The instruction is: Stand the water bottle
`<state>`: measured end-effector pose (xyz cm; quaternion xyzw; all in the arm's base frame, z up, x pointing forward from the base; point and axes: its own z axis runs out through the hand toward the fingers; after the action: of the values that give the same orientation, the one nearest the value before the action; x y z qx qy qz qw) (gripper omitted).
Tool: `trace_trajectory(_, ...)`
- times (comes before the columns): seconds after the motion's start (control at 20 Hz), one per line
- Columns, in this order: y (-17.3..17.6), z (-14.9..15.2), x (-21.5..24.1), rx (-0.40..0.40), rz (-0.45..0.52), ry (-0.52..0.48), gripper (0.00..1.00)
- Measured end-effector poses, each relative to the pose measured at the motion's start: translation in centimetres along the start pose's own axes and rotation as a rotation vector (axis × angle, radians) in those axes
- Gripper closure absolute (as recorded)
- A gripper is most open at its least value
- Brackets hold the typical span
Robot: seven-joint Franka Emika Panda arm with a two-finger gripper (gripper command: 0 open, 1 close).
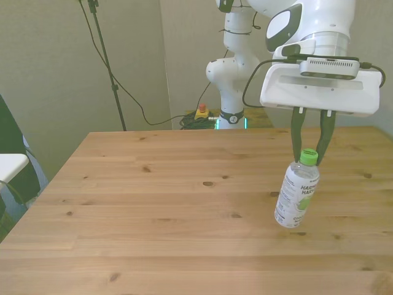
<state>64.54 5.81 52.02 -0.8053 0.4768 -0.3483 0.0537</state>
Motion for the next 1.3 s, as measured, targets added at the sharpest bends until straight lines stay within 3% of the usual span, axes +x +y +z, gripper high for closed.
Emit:
trace_trajectory(0.75, 5.7, 1.3, -2.5, 0.029, 0.063, 0.091, 1.00)
trace_trajectory(0.8, 5.8, 1.3, -2.5, 0.030, 0.063, 0.090, 0.00)
trace_trajectory(1.3, 6.0, 1.1, -2.3, 0.032, 0.083, 0.080, 0.00)
